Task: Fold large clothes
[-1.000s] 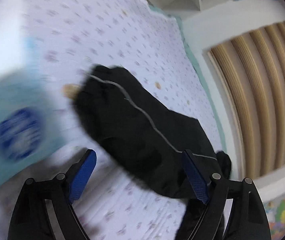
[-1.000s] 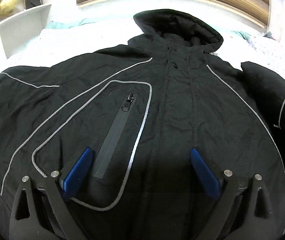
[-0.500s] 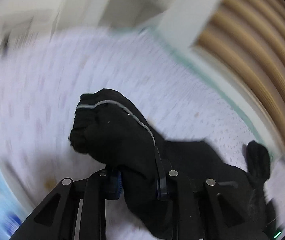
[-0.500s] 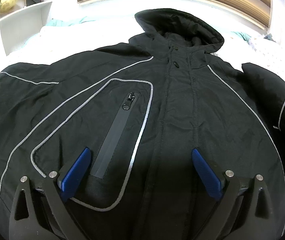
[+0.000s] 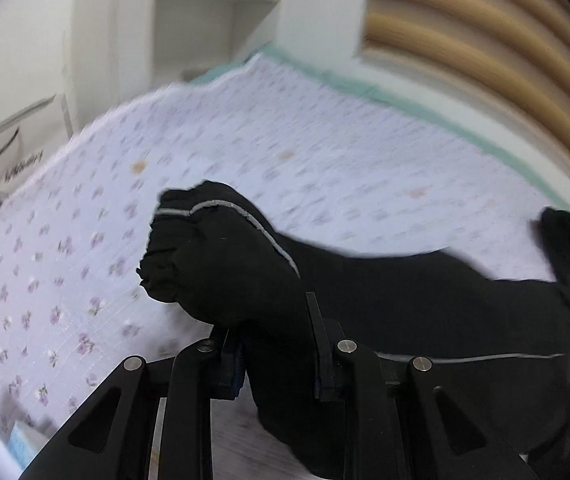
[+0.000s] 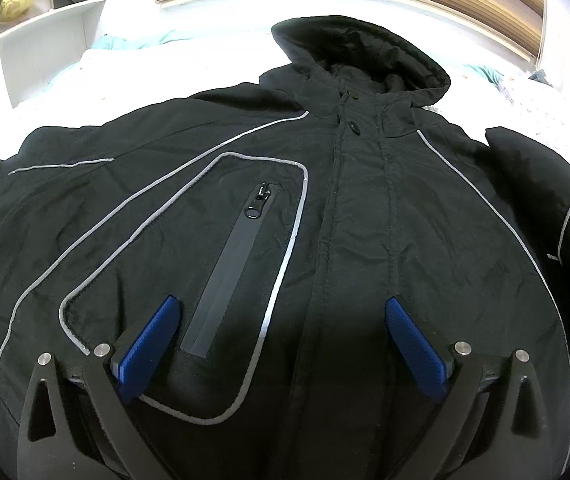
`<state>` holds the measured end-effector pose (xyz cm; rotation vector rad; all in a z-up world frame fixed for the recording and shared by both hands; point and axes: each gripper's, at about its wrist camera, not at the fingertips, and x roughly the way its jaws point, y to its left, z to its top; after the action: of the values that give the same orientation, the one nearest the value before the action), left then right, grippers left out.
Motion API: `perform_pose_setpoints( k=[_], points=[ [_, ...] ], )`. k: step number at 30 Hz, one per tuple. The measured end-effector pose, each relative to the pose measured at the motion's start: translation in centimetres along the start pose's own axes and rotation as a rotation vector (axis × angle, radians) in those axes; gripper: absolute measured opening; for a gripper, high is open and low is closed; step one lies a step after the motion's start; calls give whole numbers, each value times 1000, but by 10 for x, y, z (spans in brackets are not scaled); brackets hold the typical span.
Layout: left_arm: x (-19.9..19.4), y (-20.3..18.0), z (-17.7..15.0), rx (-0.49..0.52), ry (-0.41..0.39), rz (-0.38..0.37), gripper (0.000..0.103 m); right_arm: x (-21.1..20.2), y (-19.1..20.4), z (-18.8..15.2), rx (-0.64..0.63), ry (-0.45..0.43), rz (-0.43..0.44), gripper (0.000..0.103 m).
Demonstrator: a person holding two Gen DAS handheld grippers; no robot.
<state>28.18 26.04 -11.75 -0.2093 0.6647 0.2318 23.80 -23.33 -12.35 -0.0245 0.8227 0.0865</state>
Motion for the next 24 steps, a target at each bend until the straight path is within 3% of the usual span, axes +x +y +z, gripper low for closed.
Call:
perform_pose_setpoints(
  k=[4, 7, 10, 12, 13, 16, 21, 24],
  points=[
    [-59, -64, 15, 90, -102, -160, 26, 2, -2, 0, 10, -8, 17, 103],
    [-89, -123, 18, 163, -113, -311, 30, 2, -3, 0, 15, -9, 24, 103],
    [-95, -178, 9, 182, -17, -485, 30, 2, -3, 1, 17, -10, 27, 103],
    [-79, -217, -9, 180, 113, -584, 30, 2, -3, 1, 22, -12, 34, 103],
    [-70, -240, -23, 216, 170, -597, 30, 2, -4, 0, 24, -13, 37, 103],
    [-47, -285, -61, 323, 239, -562, 30, 2, -4, 0, 30, -17, 46, 103],
    [8, -316, -105, 327, 420, -560, 31, 2, -5, 0, 35, -19, 55, 103],
    [9, -320, -115, 354, 399, -567, 39, 1, -6, 0, 43, -25, 65, 103]
  ],
)
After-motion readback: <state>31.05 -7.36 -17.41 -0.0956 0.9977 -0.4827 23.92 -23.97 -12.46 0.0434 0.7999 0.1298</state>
